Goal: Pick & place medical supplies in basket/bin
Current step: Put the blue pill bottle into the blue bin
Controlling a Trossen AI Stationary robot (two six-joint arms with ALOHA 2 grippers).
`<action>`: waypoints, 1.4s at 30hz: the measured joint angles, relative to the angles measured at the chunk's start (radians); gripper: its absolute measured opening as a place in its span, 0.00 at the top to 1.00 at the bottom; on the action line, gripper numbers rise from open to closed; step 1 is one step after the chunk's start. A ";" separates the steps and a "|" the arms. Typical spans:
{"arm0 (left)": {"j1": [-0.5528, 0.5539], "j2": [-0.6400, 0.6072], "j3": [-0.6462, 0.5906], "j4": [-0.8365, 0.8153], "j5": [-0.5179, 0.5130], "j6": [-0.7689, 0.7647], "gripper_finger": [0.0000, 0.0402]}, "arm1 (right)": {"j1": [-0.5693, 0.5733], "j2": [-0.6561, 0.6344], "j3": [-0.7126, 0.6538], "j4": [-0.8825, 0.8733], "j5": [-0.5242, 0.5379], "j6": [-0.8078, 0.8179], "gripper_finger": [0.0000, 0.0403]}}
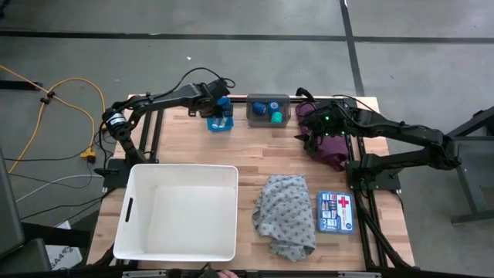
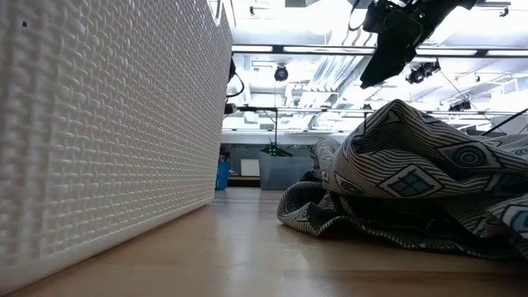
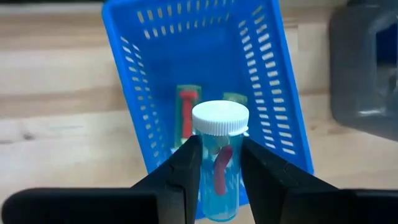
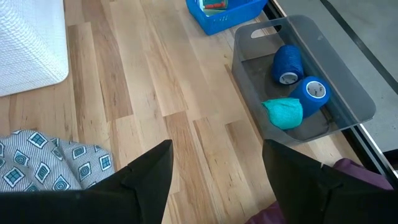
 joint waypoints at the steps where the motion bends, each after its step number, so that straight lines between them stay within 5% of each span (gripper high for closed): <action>1: 0.000 0.000 0.000 0.000 -0.014 0.007 0.76 | 0.000 0.000 0.000 0.000 0.000 0.000 0.41; 35: 0.000 0.066 -0.003 0.003 -0.026 0.043 0.76 | 0.000 0.000 0.000 0.010 0.001 0.000 0.41; 42: 0.000 0.066 -0.003 0.002 -0.026 0.047 0.69 | 0.000 0.000 0.000 0.011 0.000 0.000 0.41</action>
